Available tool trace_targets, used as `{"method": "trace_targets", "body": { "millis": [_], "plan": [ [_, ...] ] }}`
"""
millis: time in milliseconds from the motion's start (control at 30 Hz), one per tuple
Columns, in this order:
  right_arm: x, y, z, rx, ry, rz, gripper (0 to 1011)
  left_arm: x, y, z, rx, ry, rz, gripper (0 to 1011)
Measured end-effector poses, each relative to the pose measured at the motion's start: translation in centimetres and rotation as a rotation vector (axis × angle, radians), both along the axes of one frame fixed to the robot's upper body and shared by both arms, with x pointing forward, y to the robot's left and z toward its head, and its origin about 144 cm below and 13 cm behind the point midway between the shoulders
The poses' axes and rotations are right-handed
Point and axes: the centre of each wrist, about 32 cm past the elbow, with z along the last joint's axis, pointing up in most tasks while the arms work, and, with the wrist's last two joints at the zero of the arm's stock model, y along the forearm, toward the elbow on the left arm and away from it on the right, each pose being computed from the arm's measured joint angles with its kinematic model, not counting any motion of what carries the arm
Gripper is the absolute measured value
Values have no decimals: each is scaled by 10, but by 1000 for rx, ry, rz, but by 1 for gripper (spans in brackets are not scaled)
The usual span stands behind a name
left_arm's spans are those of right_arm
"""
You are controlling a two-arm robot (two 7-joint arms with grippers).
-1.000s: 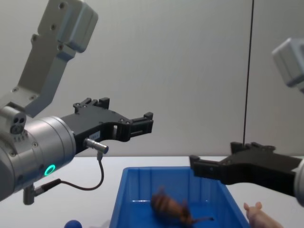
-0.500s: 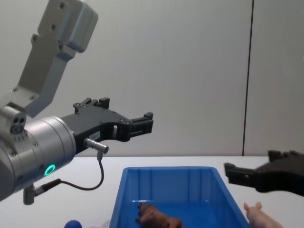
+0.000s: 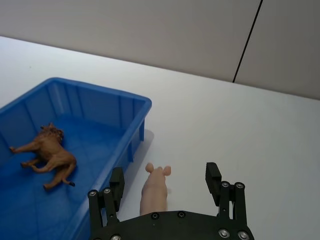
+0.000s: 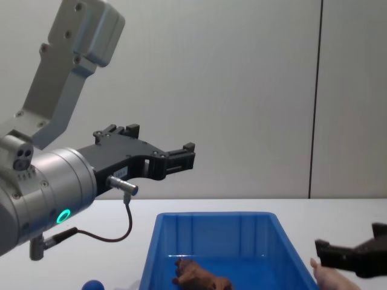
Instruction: Pick up the two dolls from the table and place them into the box.
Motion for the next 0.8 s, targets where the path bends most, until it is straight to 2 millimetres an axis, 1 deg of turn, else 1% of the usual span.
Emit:
{"method": "trace_targets", "body": {
  "millis": [367,600,733,800],
  "plan": [
    [-1,-4,-17,-12,61,-11,1001,0,0,0,0,0,0,1001],
    [0,-3,-28,-15,90,1,994,0,0,0,0,0,0,1001],
    [2,-2,-32,-15,104,7,912,0,0,0,0,0,0,1001],
    [2,-2,-34,-14,110,9,855,0,0,0,0,0,0,1001]
  ]
}}
